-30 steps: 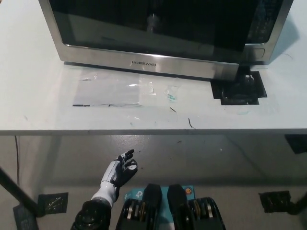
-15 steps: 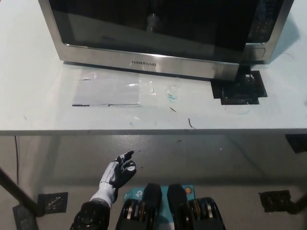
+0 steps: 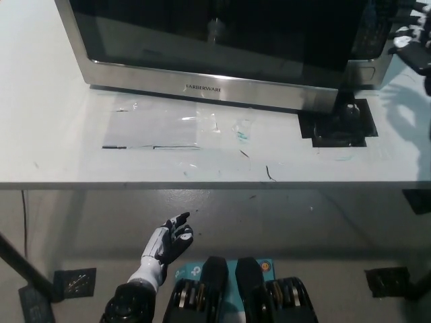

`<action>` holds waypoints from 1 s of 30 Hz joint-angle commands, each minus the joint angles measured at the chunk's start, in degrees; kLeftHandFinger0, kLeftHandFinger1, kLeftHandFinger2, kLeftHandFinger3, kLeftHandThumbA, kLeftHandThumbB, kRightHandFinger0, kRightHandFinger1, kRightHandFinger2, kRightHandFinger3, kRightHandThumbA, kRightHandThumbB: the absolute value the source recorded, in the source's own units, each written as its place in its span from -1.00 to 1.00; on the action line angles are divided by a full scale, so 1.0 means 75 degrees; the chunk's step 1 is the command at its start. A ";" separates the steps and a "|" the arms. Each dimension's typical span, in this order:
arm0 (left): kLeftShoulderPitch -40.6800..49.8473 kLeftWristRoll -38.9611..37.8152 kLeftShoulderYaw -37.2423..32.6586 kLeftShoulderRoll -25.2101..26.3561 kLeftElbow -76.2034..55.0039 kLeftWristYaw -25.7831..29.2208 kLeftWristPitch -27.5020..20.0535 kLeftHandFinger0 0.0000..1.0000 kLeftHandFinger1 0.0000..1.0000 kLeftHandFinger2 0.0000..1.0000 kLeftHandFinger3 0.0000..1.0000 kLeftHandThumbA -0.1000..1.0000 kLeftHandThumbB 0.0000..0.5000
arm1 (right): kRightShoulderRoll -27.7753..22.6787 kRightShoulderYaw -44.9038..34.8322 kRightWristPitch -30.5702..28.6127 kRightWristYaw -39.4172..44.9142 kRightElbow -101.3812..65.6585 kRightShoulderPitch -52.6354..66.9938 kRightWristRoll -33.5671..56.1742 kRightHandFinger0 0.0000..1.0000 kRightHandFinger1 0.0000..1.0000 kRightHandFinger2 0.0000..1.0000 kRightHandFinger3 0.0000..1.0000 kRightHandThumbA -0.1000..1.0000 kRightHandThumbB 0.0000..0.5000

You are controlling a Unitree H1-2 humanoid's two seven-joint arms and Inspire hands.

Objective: A microwave is kept infront of the robot with its door slightly ajar. The robot uses its right hand to push the door towards the left to open it.

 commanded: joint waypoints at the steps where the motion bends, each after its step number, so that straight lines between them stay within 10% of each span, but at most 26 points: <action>1: -0.0222 0.0060 -0.0070 0.0010 -0.0192 -0.0076 -0.0152 0.93 0.95 0.96 0.66 -0.31 0.44 | 0.0099 0.0150 -0.0755 -0.0174 0.0163 -0.0501 -0.0340 -0.27 -0.04 0.12 0.36 -0.55 -0.24; 30: -0.0322 0.0151 -0.0189 0.0100 -0.0083 -0.0179 -0.0153 1.00 1.00 1.00 0.82 -0.28 0.28 | 0.1244 0.0915 -0.0755 -0.0089 -0.0620 0.0408 -0.0736 -0.48 -0.34 -0.13 0.15 -0.42 -0.16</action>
